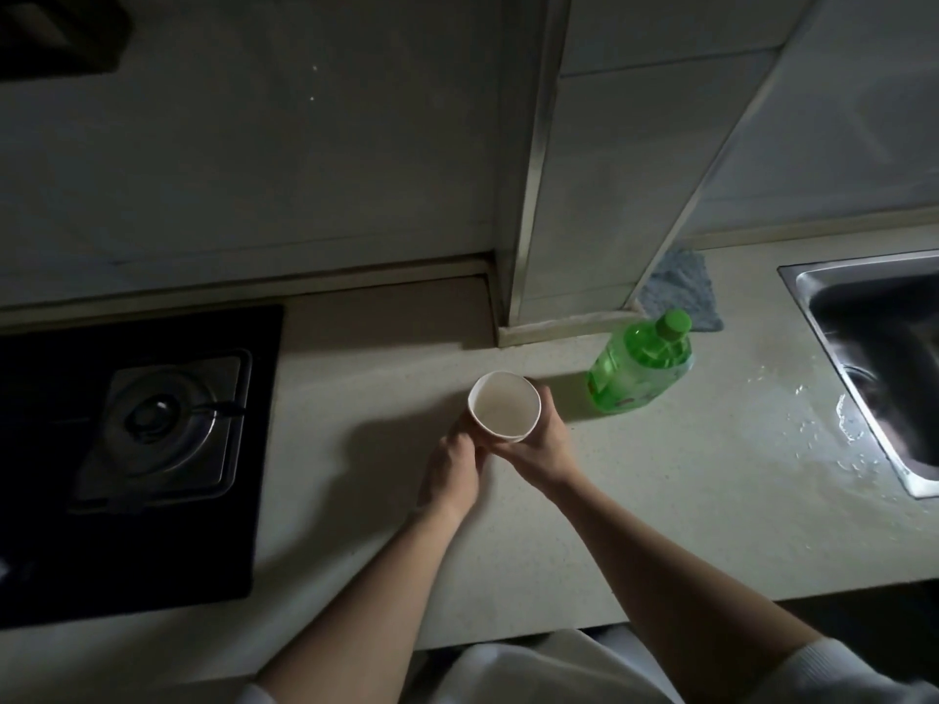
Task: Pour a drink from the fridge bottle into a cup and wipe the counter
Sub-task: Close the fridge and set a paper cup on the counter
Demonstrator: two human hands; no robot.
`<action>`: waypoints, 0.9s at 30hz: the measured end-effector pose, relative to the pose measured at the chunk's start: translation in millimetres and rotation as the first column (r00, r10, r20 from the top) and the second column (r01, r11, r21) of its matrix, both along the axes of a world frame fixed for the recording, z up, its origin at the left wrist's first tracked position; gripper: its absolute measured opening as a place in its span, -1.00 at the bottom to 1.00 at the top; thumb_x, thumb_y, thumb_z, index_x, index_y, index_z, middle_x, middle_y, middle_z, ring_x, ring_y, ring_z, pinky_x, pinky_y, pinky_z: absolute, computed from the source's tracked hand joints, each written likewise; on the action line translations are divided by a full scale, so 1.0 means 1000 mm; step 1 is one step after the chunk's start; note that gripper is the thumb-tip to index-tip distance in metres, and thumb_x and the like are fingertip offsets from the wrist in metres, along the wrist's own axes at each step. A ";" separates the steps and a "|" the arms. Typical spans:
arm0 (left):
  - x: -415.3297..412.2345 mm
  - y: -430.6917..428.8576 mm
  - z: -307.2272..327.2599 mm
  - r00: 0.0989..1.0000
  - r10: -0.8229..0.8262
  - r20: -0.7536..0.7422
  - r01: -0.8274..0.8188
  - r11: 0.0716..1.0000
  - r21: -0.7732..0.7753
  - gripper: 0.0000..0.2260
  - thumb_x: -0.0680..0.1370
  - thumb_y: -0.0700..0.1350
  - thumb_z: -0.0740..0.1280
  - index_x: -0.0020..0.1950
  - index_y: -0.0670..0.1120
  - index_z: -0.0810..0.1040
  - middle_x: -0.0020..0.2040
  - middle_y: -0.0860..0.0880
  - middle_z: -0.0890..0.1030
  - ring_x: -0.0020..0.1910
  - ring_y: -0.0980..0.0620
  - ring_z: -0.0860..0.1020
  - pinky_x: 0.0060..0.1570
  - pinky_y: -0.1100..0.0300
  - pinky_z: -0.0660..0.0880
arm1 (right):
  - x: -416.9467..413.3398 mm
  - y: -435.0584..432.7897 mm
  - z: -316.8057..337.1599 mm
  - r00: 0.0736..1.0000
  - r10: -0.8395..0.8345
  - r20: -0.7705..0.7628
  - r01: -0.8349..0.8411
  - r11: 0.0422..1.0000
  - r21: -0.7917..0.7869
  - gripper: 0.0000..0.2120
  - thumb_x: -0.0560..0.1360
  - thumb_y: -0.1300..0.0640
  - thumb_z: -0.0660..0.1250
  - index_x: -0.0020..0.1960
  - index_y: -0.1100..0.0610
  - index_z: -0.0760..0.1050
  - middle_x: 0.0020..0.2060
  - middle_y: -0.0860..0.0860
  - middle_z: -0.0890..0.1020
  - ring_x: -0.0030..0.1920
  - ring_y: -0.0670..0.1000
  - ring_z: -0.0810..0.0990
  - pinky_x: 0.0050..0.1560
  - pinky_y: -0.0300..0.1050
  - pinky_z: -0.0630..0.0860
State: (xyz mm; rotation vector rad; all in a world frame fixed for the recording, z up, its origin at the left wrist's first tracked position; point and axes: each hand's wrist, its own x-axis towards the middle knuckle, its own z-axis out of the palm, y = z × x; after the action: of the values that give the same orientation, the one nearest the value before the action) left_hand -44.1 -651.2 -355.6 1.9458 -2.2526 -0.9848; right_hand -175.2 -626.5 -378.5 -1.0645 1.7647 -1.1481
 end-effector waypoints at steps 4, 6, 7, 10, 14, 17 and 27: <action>-0.001 -0.004 -0.013 0.994 0.107 -0.017 -0.106 0.992 0.068 -0.72 0.65 -0.11 0.15 0.16 -0.28 0.52 0.19 -0.28 0.55 0.19 -0.24 0.52 0.14 0.00 0.43 | 0.001 -0.005 0.003 1.000 0.001 -0.011 -0.001 1.000 0.013 -0.23 0.20 -0.03 0.67 0.28 -0.07 0.34 0.07 -0.17 0.57 0.03 -0.36 0.54 -0.13 -0.49 0.43; -0.002 -0.002 -0.016 0.971 0.220 -0.095 -0.207 0.970 0.127 -0.65 0.68 -0.08 0.04 0.32 -0.25 0.44 0.31 -0.27 0.48 0.30 -0.23 0.45 0.25 0.03 0.38 | 0.003 -0.005 0.003 0.999 0.004 -0.046 -0.003 1.000 0.012 -0.19 0.18 -0.15 0.65 0.31 -0.07 0.33 0.09 -0.15 0.57 0.05 -0.30 0.55 -0.12 -0.49 0.43; -0.002 0.000 -0.019 0.962 0.248 -0.111 -0.234 0.964 0.126 -0.62 0.69 -0.07 -0.01 0.38 -0.23 0.39 0.36 -0.25 0.44 0.34 -0.22 0.41 0.30 0.04 0.35 | 0.003 -0.005 0.001 0.999 0.004 -0.053 -0.003 1.000 0.005 -0.16 0.17 -0.20 0.64 0.32 -0.05 0.33 0.11 -0.13 0.57 0.06 -0.24 0.56 -0.11 -0.49 0.43; -0.002 -0.001 -0.023 0.965 0.249 -0.088 -0.239 0.965 0.110 -0.59 0.69 -0.05 -0.04 0.42 -0.21 0.37 0.39 -0.23 0.43 0.37 -0.20 0.40 0.32 0.07 0.34 | 0.003 -0.007 -0.002 0.997 0.009 -0.081 -0.010 1.000 -0.012 -0.13 0.16 -0.18 0.65 0.34 -0.01 0.32 0.13 -0.07 0.56 0.07 -0.12 0.57 -0.10 -0.52 0.41; -0.008 -0.003 -0.012 0.947 0.297 -0.123 -0.280 0.950 0.137 -0.63 0.69 -0.11 -0.01 0.36 -0.25 0.42 0.35 -0.26 0.46 0.33 -0.20 0.44 0.29 0.04 0.36 | 0.002 -0.008 -0.003 0.993 0.003 -0.116 -0.008 0.999 -0.043 -0.14 0.19 -0.10 0.66 0.34 0.05 0.30 0.13 -0.04 0.55 0.04 -0.09 0.55 -0.12 -0.52 0.39; -0.007 -0.003 -0.010 0.971 0.235 -0.051 -0.228 0.968 0.106 -0.68 0.67 -0.17 0.03 0.28 -0.25 0.47 0.29 -0.25 0.51 0.28 -0.19 0.49 0.24 0.04 0.39 | 0.003 -0.005 -0.006 0.993 0.006 -0.114 -0.014 0.997 -0.071 -0.15 0.19 -0.16 0.64 0.32 0.02 0.28 0.12 -0.04 0.53 0.08 -0.06 0.56 -0.05 -0.30 0.50; -0.004 -0.008 -0.011 0.995 0.102 0.020 -0.103 0.993 0.058 -0.80 0.62 -0.21 0.20 0.15 -0.27 0.54 0.14 -0.26 0.61 0.11 -0.23 0.60 0.03 0.01 0.49 | 0.009 -0.006 -0.015 0.978 0.033 -0.206 -0.059 0.991 -0.121 -0.18 0.17 0.08 0.57 0.33 0.23 0.32 0.13 0.00 0.43 0.09 0.04 0.50 -0.02 -0.32 0.46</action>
State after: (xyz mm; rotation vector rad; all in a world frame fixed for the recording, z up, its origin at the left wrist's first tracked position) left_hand -48.1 -658.7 -366.5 2.0769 -2.1313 -1.0383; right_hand -166.4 -632.1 -393.9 -1.3334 1.8318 -1.1702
